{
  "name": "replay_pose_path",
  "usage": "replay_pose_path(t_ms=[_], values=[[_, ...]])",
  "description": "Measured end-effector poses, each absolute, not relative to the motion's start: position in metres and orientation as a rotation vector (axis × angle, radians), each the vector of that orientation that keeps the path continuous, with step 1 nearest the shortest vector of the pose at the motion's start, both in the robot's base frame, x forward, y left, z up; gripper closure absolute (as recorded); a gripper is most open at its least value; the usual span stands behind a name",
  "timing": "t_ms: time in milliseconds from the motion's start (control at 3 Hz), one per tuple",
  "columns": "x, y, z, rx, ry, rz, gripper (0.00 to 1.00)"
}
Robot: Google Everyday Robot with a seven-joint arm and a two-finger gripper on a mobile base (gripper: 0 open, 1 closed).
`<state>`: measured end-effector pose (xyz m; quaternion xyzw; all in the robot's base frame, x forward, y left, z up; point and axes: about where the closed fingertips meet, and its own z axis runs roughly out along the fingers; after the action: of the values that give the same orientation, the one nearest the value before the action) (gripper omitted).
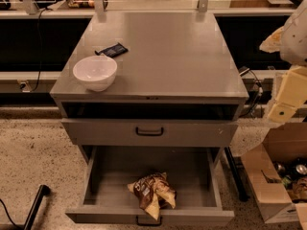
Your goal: Pick brown chip bag from middle drawer and place on counter
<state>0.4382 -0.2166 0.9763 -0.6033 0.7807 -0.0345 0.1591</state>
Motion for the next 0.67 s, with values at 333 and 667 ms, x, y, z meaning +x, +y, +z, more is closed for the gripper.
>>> replay_pose_path(t_ms=[333, 667], values=[[0.438, -0.217, 0.976, -1.724, 2.232, -0.099, 0.00], [0.433, -0.189, 0.950, -1.834, 2.157, -0.056, 0.00]])
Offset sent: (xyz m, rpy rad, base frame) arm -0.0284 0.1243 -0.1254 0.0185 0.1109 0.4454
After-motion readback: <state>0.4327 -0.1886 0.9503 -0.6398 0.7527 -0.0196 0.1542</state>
